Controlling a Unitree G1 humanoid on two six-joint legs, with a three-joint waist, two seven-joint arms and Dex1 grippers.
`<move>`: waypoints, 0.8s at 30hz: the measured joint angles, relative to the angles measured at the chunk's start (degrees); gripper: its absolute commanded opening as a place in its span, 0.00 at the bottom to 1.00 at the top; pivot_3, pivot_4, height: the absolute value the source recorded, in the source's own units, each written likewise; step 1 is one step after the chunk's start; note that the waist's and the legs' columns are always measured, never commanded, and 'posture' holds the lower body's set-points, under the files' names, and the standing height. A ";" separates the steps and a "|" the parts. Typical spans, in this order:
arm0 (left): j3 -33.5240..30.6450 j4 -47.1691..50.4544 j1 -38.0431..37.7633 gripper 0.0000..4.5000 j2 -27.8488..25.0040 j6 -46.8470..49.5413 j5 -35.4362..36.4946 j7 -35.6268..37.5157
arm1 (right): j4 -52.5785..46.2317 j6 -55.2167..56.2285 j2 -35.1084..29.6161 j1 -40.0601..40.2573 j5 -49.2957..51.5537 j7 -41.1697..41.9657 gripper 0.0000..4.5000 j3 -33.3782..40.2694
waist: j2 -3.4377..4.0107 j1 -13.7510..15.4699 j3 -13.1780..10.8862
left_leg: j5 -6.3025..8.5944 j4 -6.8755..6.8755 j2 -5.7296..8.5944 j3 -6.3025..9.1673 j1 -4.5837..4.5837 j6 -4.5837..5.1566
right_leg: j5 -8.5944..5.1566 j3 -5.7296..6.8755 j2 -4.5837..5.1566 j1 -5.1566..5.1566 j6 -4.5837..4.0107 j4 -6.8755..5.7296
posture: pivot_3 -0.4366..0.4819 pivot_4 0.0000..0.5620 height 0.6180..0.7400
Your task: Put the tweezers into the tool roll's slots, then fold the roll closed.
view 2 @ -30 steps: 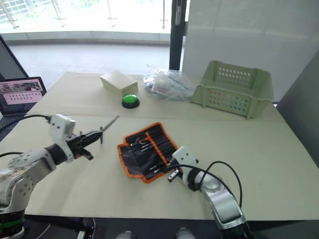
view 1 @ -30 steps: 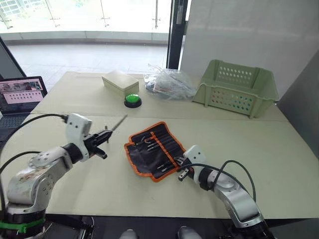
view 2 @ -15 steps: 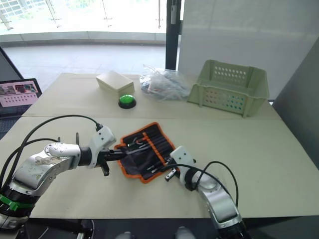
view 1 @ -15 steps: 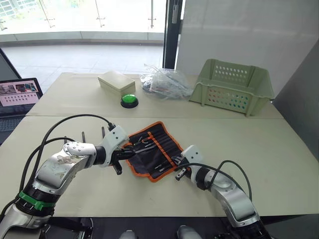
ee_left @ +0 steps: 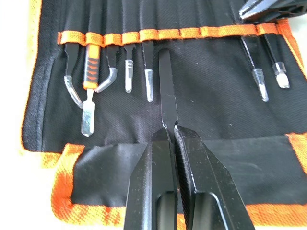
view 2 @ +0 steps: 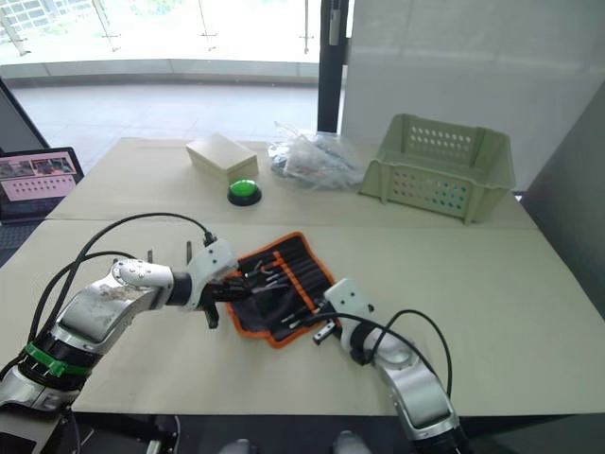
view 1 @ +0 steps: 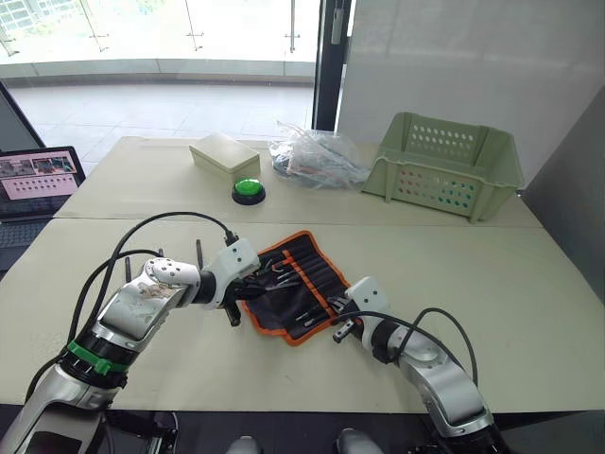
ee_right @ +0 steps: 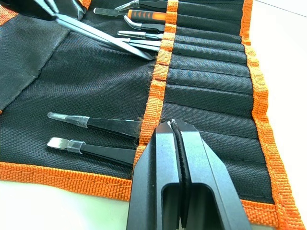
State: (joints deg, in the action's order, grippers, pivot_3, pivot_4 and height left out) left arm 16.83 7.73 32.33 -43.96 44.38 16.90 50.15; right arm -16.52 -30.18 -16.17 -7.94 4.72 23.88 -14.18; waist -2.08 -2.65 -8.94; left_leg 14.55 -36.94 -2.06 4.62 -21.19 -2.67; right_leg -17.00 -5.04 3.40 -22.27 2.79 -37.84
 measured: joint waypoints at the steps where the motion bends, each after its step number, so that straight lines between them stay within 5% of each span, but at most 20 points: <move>1: 0.12 -0.30 0.21 0.01 0.34 -0.30 -0.36 0.20 | -0.15 -0.02 0.00 0.10 0.00 -0.22 0.00 -0.01 | 0.00 0.06 0.00 | 0.00 0.00 0.00 0.00 0.00 0.00 | 0.00 0.00 0.00 0.00 0.00 0.00 | 0.48 0.27 0.78; 24: 2.49 -6.51 4.60 0.01 6.35 -3.42 -7.44 3.96 | -1.10 -0.38 0.31 1.26 -0.07 -1.56 0.00 -0.05 | 0.00 0.23 0.00 | 0.00 -0.04 0.03 0.02 0.00 0.00 | 0.00 0.00 0.01 0.03 0.00 -0.03 | 0.48 0.27 0.78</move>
State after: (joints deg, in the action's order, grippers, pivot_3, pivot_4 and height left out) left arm 19.32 1.22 36.93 -37.62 40.96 9.46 54.11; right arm -17.62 -30.56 -15.86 -6.68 4.65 22.32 -14.23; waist -2.09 -2.42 -8.94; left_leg 14.55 -36.98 -2.03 4.64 -21.19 -2.66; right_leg -17.01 -5.04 3.41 -22.24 2.79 -37.87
